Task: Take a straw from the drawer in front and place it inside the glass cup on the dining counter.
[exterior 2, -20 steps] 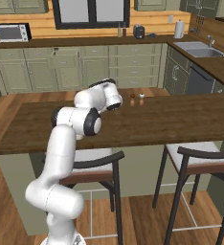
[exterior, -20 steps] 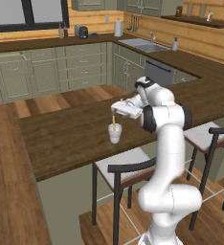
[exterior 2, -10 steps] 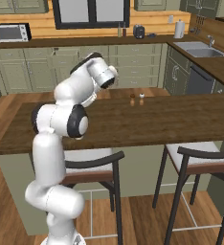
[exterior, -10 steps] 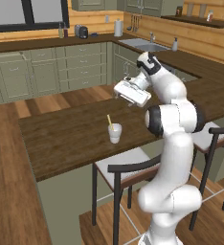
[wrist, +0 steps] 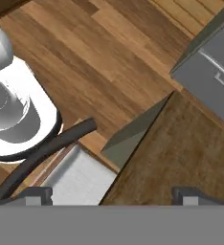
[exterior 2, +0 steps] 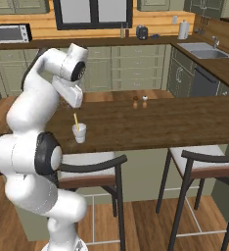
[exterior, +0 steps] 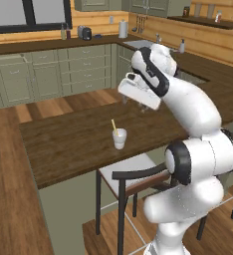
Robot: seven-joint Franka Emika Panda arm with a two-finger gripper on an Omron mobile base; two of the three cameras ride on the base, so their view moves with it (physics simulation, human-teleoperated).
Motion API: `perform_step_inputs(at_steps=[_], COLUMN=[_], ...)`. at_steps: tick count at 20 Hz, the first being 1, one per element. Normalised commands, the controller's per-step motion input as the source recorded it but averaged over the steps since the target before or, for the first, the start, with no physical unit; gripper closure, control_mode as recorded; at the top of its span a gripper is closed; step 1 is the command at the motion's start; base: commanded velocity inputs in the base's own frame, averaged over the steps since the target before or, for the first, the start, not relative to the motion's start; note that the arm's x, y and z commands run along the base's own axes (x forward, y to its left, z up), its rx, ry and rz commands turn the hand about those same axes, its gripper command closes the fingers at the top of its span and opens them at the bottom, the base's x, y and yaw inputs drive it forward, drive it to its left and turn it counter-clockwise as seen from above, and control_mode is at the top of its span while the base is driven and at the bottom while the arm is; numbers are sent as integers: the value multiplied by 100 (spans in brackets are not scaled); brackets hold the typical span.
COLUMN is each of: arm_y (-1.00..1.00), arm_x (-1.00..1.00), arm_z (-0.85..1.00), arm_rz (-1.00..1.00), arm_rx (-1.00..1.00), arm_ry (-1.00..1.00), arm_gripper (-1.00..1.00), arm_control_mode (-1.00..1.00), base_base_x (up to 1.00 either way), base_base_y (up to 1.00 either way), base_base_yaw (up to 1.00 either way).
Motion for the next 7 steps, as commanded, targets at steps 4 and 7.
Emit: perform_step_inputs(at_steps=[4,7], arm_y=[13,2], arm_x=[-82,-74], arm_z=[13,2], arm_rz=[0,0], arm_rx=[-29,-16], arm_ry=[-36,-15], arm_gripper=[-100,-100], arm_control_mode=[-100,-100], base_base_x=[0,0], base_base_y=[0,0], base_base_yaw=[0,0])
